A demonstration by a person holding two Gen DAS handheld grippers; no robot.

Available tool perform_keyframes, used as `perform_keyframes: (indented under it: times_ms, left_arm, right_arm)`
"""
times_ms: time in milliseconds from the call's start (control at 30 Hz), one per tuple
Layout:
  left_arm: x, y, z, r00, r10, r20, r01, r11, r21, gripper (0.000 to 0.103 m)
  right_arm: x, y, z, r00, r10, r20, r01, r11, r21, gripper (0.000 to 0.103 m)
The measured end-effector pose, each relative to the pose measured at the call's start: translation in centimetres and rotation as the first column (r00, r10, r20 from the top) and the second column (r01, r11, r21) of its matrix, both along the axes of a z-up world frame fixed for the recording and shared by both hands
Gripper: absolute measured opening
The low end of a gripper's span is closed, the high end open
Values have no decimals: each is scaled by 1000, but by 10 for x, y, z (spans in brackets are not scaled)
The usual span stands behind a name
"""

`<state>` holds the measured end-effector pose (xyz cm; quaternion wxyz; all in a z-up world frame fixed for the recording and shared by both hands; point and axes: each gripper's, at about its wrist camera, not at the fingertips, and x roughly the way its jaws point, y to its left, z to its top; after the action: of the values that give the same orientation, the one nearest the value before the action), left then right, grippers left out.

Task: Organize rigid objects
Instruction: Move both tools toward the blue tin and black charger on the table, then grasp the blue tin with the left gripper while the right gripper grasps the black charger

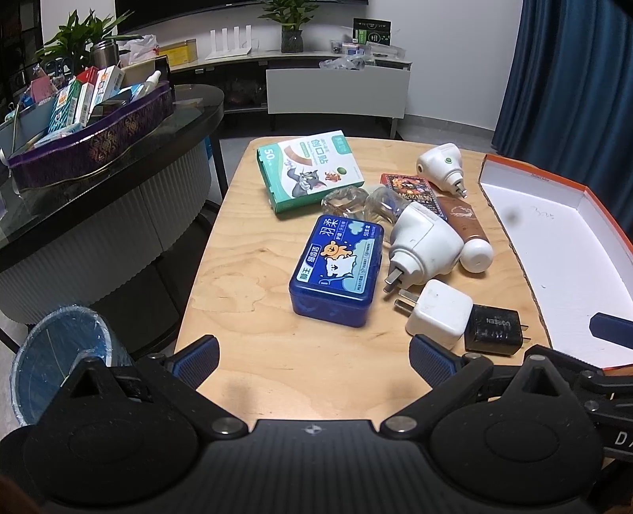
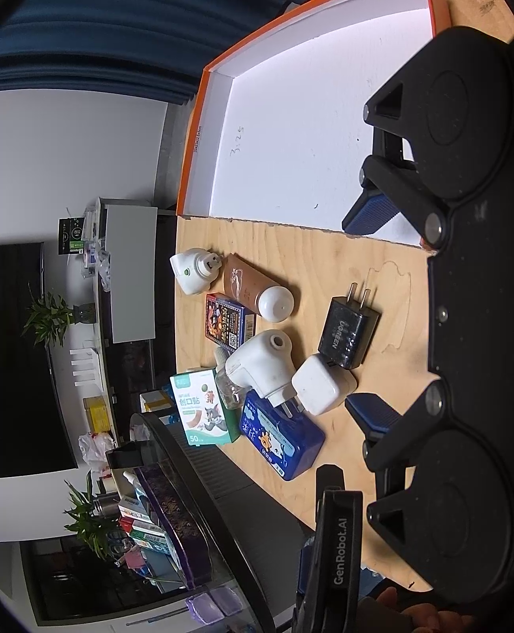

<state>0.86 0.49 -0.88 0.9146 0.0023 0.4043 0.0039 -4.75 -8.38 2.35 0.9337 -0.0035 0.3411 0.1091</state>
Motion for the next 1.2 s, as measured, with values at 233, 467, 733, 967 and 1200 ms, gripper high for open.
perform_keyframes:
  times_ms: [233,467,733,967,1200]
  left_arm:
    - [0,1,-1,1000,2,24,-2,1000,-3,103]
    - [3,4,-3,999,4,32,-3,1000,-13,103]
    - [20,8,-8,999,3,44,-3,1000,-1,103]
    - [58,6,-19,999,-33,17,33,999,34,103]
    - [89,1,-35,996,-85,-14,86,995,49,103]
  right_arm:
    - [3,0,-2,1000,11,-17,-11,1000,-9,102]
    - [4,-1,-4,999,14,-49,-14,1000,7,102]
    - [6,-1,-8,999,31,-27,-31,1000,-1,102]
    - [12,-3,-14,994,89,-56,-88,996,12,102]
    - [24,2,-20,986,161,-39,-164,981,-99,102]
